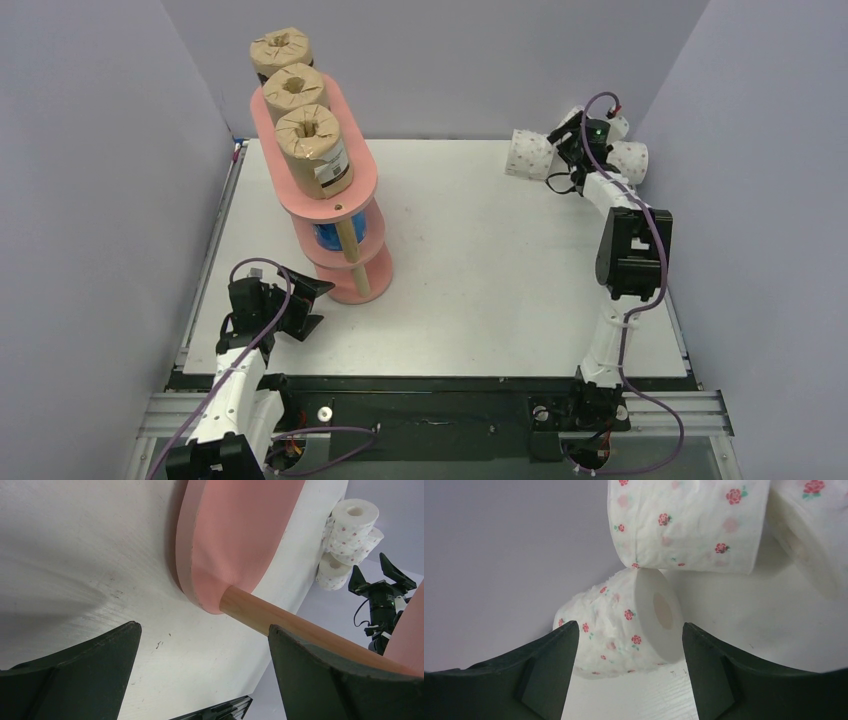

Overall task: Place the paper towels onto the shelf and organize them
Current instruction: Adjust the paper towel at the corner of the board.

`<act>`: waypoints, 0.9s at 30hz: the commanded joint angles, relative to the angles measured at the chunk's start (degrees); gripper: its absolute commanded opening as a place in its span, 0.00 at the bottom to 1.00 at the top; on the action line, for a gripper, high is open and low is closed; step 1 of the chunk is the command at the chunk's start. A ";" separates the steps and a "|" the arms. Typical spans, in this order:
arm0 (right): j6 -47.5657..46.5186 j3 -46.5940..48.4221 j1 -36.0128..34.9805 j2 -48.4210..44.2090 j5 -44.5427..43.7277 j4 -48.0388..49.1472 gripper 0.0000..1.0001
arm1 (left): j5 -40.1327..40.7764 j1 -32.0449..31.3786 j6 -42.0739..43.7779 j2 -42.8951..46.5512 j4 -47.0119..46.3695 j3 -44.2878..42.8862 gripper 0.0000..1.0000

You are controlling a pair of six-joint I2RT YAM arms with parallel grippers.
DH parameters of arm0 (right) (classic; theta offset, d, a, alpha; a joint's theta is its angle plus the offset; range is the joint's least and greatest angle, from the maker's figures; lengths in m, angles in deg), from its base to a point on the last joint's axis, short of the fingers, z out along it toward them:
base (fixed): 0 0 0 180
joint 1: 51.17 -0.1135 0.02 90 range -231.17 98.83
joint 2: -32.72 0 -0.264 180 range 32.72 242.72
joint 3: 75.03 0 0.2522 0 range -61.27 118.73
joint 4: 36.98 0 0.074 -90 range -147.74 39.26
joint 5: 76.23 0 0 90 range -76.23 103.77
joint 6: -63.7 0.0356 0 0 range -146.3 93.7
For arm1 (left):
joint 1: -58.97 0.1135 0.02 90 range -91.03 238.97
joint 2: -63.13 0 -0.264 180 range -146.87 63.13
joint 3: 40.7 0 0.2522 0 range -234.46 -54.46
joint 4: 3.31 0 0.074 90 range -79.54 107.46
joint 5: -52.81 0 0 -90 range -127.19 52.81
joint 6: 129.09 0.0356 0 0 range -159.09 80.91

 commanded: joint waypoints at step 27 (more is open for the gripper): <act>-2.21 -8.75 -10.42 -3.25 2.14 8.19 0.70 | -0.47 0.28 1.82 2.59 1.26 -0.33 1.00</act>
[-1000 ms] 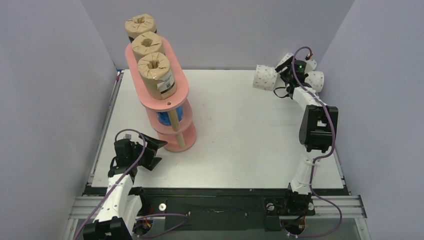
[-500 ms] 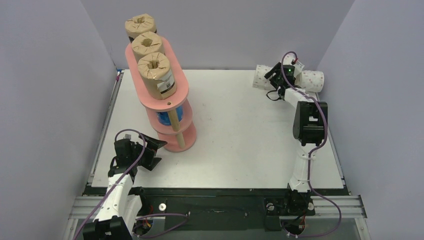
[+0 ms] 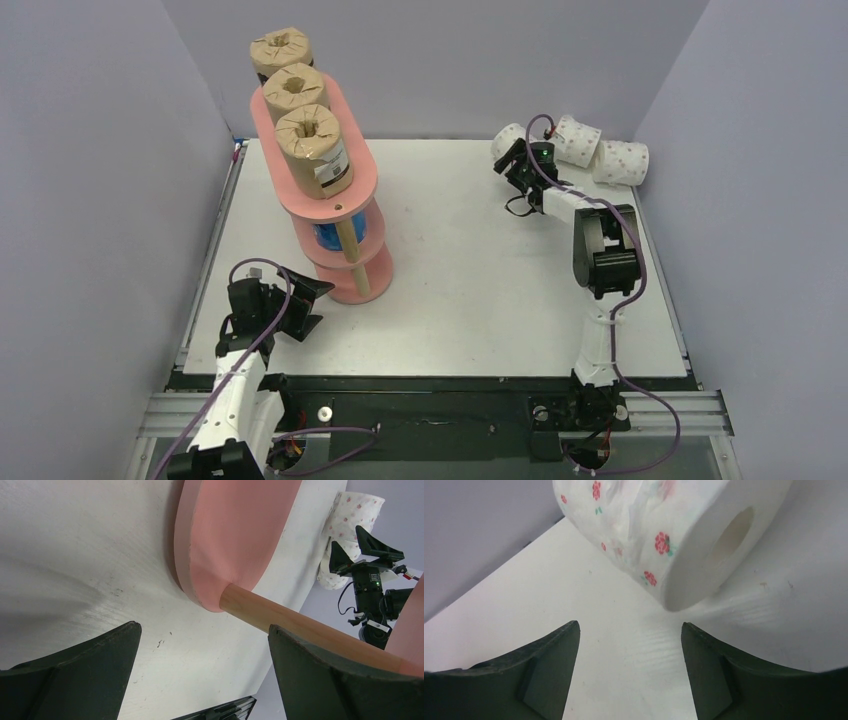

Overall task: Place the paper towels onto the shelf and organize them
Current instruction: Adjust the paper towel at the corner of the board, then pick up the paper towel from the corner of the board.

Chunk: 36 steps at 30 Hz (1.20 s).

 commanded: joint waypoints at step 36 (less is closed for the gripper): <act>3.16 5.00 2.33 1.93 -4.52 4.17 0.76 | 1.13 0.65 1.21 -0.70 -0.66 -0.73 1.00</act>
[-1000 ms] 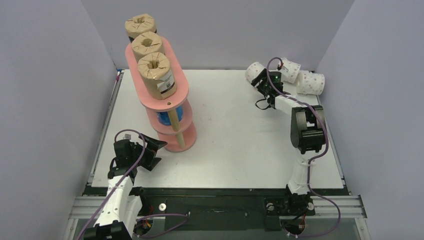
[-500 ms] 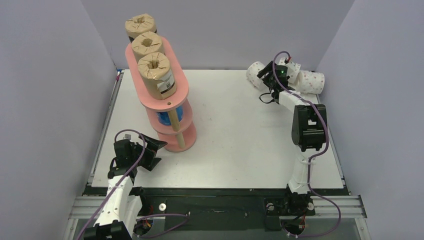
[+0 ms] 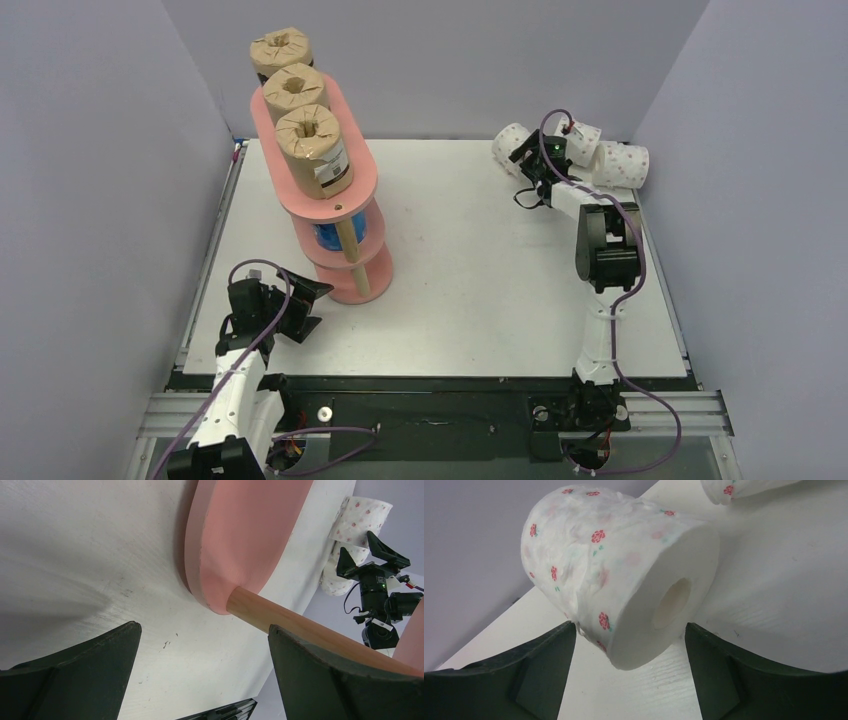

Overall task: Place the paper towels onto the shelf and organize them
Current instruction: Pick up the paper towel from the corner of the board.

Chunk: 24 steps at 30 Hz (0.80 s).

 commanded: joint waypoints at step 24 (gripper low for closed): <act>5.71 -0.92 0.46 2.25 5.56 15.10 0.42 | 0.56 0.70 1.21 -1.14 -2.12 -0.40 0.99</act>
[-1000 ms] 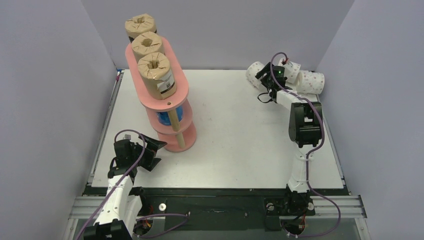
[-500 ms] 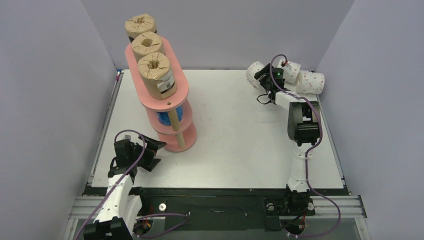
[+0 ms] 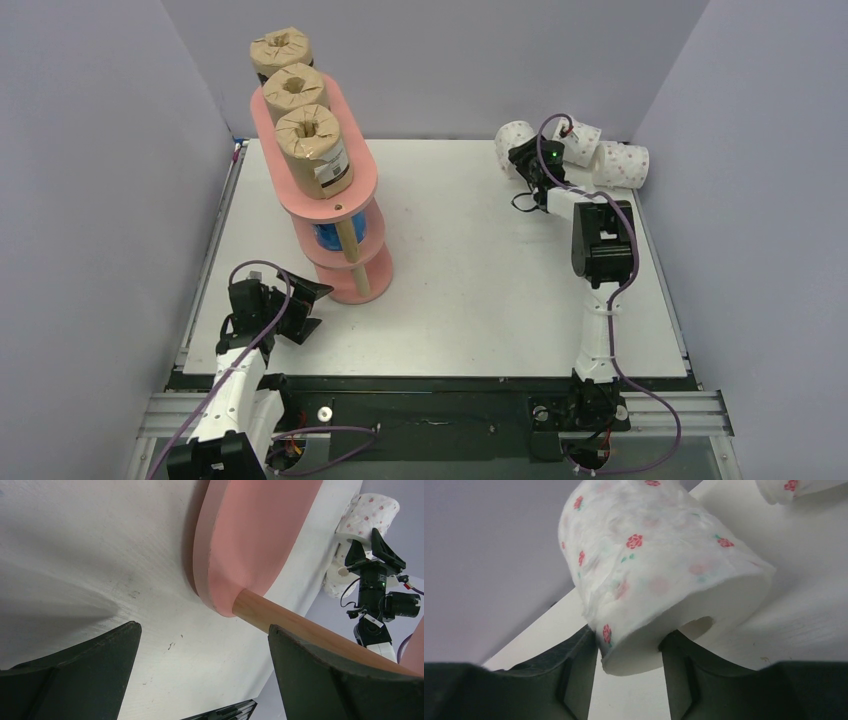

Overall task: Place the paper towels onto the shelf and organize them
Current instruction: Pick up the paper towel from the corner of the board.

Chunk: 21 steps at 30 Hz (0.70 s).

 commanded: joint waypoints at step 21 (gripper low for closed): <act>-3.39 -17.38 -1.74 -25.02 -2.96 2.44 0.18 | -2.55 0.52 2.12 5.63 4.62 -2.71 0.99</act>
